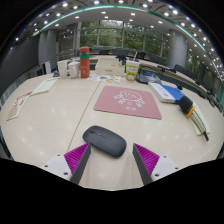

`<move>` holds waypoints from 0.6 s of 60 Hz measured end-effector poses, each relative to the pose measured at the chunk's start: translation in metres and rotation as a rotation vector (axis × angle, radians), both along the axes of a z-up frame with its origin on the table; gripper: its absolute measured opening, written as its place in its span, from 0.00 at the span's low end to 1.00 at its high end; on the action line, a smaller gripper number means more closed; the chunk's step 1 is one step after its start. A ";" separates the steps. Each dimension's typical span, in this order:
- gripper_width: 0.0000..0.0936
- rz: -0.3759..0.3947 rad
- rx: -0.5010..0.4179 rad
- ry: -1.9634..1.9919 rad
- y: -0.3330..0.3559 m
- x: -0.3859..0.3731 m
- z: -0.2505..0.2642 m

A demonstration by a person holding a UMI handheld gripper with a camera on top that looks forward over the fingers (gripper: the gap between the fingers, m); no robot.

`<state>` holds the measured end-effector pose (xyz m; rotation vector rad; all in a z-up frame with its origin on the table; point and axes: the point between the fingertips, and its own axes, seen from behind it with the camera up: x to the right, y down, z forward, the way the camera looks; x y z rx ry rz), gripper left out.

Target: Arrange mouse

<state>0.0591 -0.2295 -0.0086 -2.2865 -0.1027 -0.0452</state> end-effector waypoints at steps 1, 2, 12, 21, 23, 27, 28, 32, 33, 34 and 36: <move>0.91 0.000 0.000 0.002 0.004 0.000 0.000; 0.92 0.002 0.000 0.005 0.006 0.000 0.000; 0.91 0.018 0.008 0.011 0.033 0.000 0.002; 0.92 0.021 0.008 0.018 0.051 0.002 0.000; 0.92 0.024 0.007 0.018 0.053 0.002 0.000; 0.92 0.027 0.010 0.016 0.059 0.002 -0.001; 0.92 0.027 0.010 0.016 0.061 0.003 -0.001; 0.91 0.025 0.010 0.016 0.065 0.003 -0.002; 0.91 0.023 0.010 0.017 0.067 0.003 -0.002; 0.90 0.022 0.010 0.018 0.068 0.003 -0.003; 0.89 0.019 0.010 0.020 0.071 0.003 -0.004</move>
